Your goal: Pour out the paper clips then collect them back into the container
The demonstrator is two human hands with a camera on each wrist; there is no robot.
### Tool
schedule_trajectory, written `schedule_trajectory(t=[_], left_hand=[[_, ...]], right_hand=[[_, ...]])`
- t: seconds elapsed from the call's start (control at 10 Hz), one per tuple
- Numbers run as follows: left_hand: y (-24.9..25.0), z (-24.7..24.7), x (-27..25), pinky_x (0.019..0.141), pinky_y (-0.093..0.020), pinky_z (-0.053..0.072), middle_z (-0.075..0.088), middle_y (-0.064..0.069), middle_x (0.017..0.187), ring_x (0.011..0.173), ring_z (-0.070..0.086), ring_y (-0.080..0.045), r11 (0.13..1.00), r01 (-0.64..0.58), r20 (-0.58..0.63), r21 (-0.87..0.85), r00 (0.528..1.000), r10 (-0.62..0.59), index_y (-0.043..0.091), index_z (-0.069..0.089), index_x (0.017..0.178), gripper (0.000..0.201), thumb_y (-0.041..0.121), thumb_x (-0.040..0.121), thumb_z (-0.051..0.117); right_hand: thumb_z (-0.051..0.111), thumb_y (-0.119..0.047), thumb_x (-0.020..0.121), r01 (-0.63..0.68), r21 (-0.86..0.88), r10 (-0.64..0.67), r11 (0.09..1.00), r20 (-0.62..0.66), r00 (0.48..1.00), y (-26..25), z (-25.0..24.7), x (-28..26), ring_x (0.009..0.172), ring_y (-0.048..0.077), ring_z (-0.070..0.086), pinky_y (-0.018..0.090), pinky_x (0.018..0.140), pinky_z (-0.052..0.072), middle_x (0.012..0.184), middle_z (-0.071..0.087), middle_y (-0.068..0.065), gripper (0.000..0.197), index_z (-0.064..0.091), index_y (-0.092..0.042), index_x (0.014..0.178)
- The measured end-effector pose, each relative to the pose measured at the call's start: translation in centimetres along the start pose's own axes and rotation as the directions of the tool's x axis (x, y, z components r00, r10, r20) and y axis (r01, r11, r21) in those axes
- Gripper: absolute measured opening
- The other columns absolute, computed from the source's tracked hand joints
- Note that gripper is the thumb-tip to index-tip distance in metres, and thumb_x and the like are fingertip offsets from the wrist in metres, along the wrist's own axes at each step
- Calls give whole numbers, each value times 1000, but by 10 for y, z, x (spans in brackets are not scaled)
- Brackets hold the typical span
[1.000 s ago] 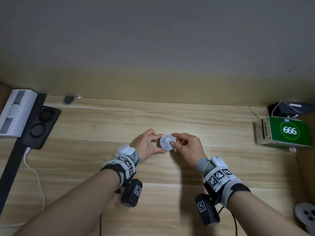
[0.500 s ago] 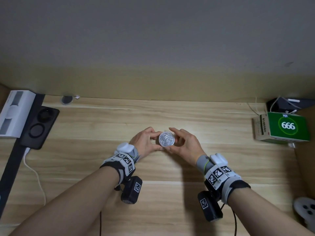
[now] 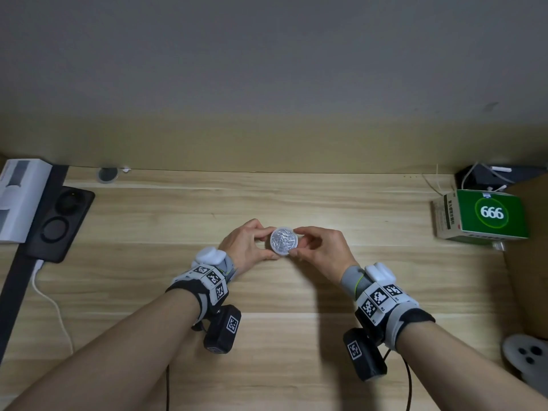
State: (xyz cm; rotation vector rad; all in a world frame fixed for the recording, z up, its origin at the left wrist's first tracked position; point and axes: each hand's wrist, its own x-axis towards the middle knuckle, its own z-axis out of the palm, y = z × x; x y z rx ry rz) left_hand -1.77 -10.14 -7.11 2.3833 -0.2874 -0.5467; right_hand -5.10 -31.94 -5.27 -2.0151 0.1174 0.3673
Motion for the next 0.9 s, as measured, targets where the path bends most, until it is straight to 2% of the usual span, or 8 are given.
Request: schedule_trajectory(t=[0.1,0.2,0.4,0.5,0.6,0.7,0.8,0.9], left_hand=[[-1,0,0,69,-31,50,51,19,91,87,58,0,1000,6,-7,-4,1000,-6,48,62,120,67,56,57,84],[0,0,-1,69,-32,50,51,16,90,86,57,-1,1000,0,-4,-11,1000,0,49,62,120,65,55,59,84],[2,4,-4,70,-35,50,53,13,88,83,57,-8,999,-17,-23,-40,1000,16,52,59,122,63,50,63,83],[5,4,-4,68,-30,45,53,12,82,76,53,-6,997,-6,-35,-78,999,4,49,61,120,61,43,64,84],[12,1,5,62,-22,40,52,13,75,67,49,-2,994,-10,-103,-111,995,-2,46,62,118,56,38,67,84],[18,-9,18,60,-20,40,55,9,77,65,48,-3,992,-8,-138,-127,990,-10,41,63,117,47,31,75,79],[19,-18,26,68,-27,48,64,8,81,73,57,-9,994,26,-110,-103,993,-38,33,66,112,38,19,78,74],[14,-20,27,87,-29,52,71,9,96,94,66,-14,959,198,-169,-203,958,-234,20,69,117,35,18,82,65]], right_hand=[[90,-29,67,64,-50,-62,997,40,997,-5,-1,3,69,10,60,33,79,55,78,64,-8,64,65,-25,126],[89,-35,66,102,-140,-94,985,65,993,-9,0,6,73,8,56,34,80,52,79,59,-8,64,66,-27,126],[89,-38,64,71,-223,-74,972,-4,997,-9,3,6,77,11,60,32,80,50,76,61,-10,62,68,-29,122],[87,-41,66,68,-238,-77,969,-28,997,-9,6,5,77,12,60,32,78,50,79,62,-10,61,68,-31,123],[84,-42,71,75,-255,-95,964,-67,993,-13,6,14,78,15,58,35,76,50,84,60,-8,58,65,-30,126],[82,-36,76,66,-222,-89,973,-94,992,-24,4,29,80,15,58,35,77,50,89,61,-5,56,63,-28,129],[80,-31,78,47,-209,-68,977,-94,993,-27,4,39,81,14,60,35,80,52,91,62,-6,54,62,-27,129],[78,-30,80,-56,-91,41,994,-155,987,-19,3,40,81,17,63,35,84,53,88,66,-7,46,66,-26,124]])
